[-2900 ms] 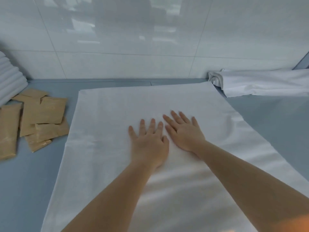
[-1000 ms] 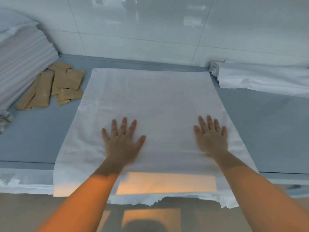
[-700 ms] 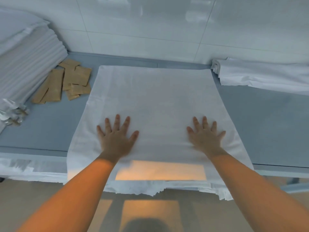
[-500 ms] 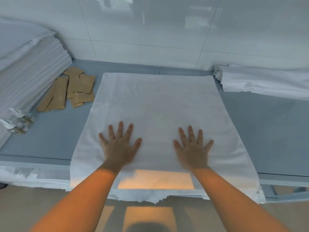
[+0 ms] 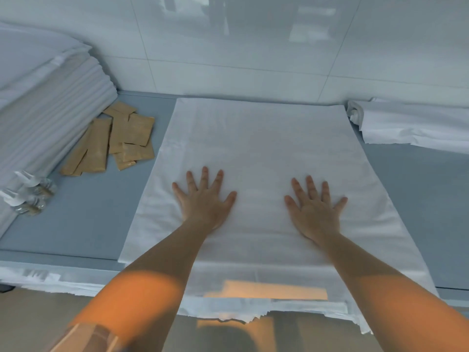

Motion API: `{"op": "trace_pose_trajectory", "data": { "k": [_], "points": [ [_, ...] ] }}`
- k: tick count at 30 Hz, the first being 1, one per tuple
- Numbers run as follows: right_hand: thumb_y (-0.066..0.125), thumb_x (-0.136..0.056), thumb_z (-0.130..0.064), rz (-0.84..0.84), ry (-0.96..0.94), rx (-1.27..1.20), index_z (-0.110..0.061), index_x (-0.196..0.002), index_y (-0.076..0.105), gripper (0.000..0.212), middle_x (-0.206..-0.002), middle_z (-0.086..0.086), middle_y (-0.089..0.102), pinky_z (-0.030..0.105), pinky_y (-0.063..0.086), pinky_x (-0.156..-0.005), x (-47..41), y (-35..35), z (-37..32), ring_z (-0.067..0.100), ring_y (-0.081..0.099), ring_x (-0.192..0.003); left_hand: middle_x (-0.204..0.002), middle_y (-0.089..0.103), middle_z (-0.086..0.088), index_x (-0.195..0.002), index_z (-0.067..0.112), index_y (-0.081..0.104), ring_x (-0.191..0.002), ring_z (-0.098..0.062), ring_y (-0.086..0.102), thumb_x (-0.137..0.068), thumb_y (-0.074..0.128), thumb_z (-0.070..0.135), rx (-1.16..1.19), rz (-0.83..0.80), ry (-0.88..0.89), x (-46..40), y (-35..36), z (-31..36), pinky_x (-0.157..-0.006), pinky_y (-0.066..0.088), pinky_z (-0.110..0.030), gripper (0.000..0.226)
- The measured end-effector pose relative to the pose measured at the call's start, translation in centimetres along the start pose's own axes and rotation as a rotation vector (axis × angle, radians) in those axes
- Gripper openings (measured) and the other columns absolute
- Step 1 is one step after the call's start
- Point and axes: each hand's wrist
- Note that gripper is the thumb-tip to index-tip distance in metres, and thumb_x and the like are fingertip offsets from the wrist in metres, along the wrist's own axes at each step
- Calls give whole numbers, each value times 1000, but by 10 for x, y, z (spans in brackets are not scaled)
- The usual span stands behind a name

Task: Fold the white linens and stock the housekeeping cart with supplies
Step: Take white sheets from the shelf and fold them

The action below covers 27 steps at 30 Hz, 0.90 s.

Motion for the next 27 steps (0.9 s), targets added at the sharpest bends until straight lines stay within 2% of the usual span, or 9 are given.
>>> {"op": "trace_pose_trajectory", "data": {
  "k": [3, 6, 9, 11, 14, 20, 22, 25, 27],
  "points": [
    [6, -92, -67, -16, 32, -6, -52, -146, -9, 58, -159, -14, -14, 69, -5, -108, -16, -5, -1, 25, -13, -147, -161, -5, 4, -149, 42, -2, -146, -34, -7, -86, 5, 70, -6, -6, 34, -18, -6, 3, -106, -4, -69, 69],
    [11, -98, -55, -76, 43, -84, -46, -149, -2, 53, -160, -13, -11, 70, -2, -109, -18, -13, -24, 26, -11, -147, -161, 6, 1, -152, 31, 13, -147, -30, -2, -96, 22, 52, 32, -18, 168, -13, -12, 24, -108, -1, -68, 60],
    [16, -103, -43, -28, -169, -119, -37, -152, 10, 50, -160, -15, 0, 62, -2, -113, 3, -7, -74, 15, -5, -148, -161, -1, 6, -152, 35, 4, -147, -26, -9, -96, 15, 49, 37, -50, 291, 14, 1, 48, -110, -7, -65, 59],
    [14, -103, -42, 39, -235, -92, -35, -152, 8, 50, -160, -16, 0, 56, -4, -116, 16, 2, -92, 10, -6, -148, -160, -9, 10, -149, 42, -6, -146, -26, -15, -92, 3, 57, -2, -42, 256, 22, 9, 39, -109, -10, -63, 60],
    [12, -101, -48, 46, -195, -70, -42, -151, 3, 51, -160, -15, -3, 51, -8, -117, 16, 4, -89, 12, -8, -148, -159, -11, 12, -148, 46, -6, -146, -26, -14, -83, 2, 71, 25, -24, 115, 14, 8, -7, -110, -11, -59, 69],
    [12, -99, -51, -43, -99, -65, -44, -150, 0, 52, -161, -9, -9, 58, -8, -115, 13, 4, -96, 19, -11, -148, -161, -8, 0, -150, 40, -3, -147, -23, -10, -88, 6, 69, 95, -37, -27, 21, 3, -88, -118, -7, -45, 69],
    [17, -101, -47, -90, -102, -101, -41, -151, 5, 52, -161, -7, -7, 64, -5, -112, 17, 0, -116, 22, -9, -148, -161, -4, -4, -152, 33, 3, -147, -29, -11, -95, 14, 58, 71, -54, -59, 22, -6, -78, -117, -8, -49, 63],
    [21, -102, -39, -60, -278, -110, -40, -151, 10, 50, -161, -9, -4, 62, -5, -113, 40, 6, -147, 18, -7, -148, -162, 3, 0, -152, 28, 16, -147, -25, -7, -100, 22, 41, 150, -17, 29, 42, -9, -29, -117, -6, -51, 54],
    [19, -102, -40, -29, -317, -75, -40, -151, 5, 51, -161, -10, -7, 57, -7, -115, 49, 10, -144, 16, -10, -148, -161, -1, 8, -152, 34, 10, -147, -19, -8, -100, 15, 45, 186, -44, 75, 57, -4, -6, -116, -6, -53, 53]
  ]
}}
Point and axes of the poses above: each hand's wrist, its own x-axis away from the middle knuckle, its own y-axis out of the palm, z = x × y
